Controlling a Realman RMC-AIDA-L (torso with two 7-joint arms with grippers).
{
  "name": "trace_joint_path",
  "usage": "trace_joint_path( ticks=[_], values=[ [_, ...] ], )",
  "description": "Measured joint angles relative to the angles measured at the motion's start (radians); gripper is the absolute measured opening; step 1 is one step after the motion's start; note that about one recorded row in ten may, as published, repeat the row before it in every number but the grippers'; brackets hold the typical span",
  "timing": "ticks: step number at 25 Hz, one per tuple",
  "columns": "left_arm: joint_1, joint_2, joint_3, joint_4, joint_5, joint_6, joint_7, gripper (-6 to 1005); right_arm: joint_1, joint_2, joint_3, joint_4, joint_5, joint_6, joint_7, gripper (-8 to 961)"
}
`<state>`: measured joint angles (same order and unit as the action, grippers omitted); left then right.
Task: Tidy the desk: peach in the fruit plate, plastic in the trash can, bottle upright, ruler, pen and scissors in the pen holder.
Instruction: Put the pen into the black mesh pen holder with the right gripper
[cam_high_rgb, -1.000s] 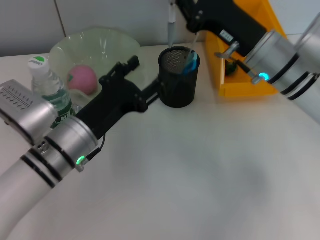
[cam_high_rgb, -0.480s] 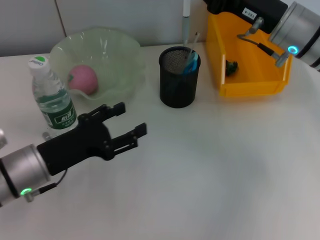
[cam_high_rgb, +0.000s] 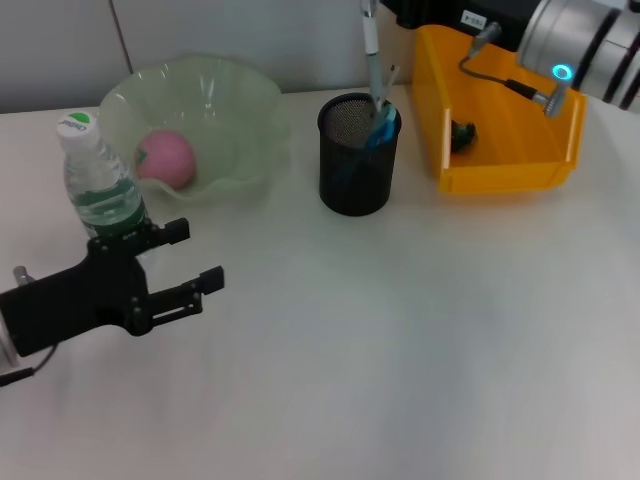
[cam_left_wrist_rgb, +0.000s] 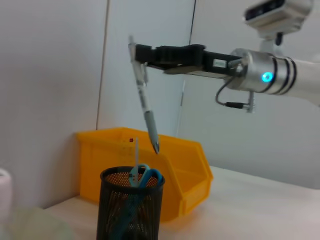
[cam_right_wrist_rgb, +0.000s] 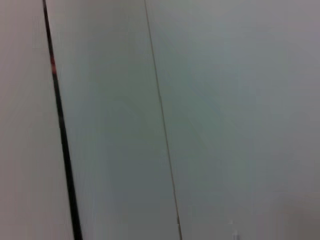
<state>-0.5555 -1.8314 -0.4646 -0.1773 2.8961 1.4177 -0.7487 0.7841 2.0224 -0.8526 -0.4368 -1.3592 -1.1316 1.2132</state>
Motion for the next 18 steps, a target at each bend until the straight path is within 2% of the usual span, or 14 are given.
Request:
trace_joint_path(
  ticks=[1,5,10,18],
  values=[
    [-0.013,-0.011,0.004,0.051,-0.001,0.032,-0.009,797,0.009,0.0,-0.01,0.0,-0.003,0.024,0.009,182],
    [-0.067,-0.085,0.017,0.252,-0.005,0.134,-0.028,797,0.038,0.012,-0.02,0.008,-0.015,0.098,0.014,186],
    [-0.118,-0.15,0.026,0.389,-0.007,0.161,-0.046,797,0.06,0.034,-0.021,0.009,-0.02,0.156,0.022,191],
    [-0.136,-0.16,0.038,0.418,-0.012,0.157,-0.069,797,0.066,0.034,-0.046,0.021,-0.022,0.191,0.094,199]
  ],
)
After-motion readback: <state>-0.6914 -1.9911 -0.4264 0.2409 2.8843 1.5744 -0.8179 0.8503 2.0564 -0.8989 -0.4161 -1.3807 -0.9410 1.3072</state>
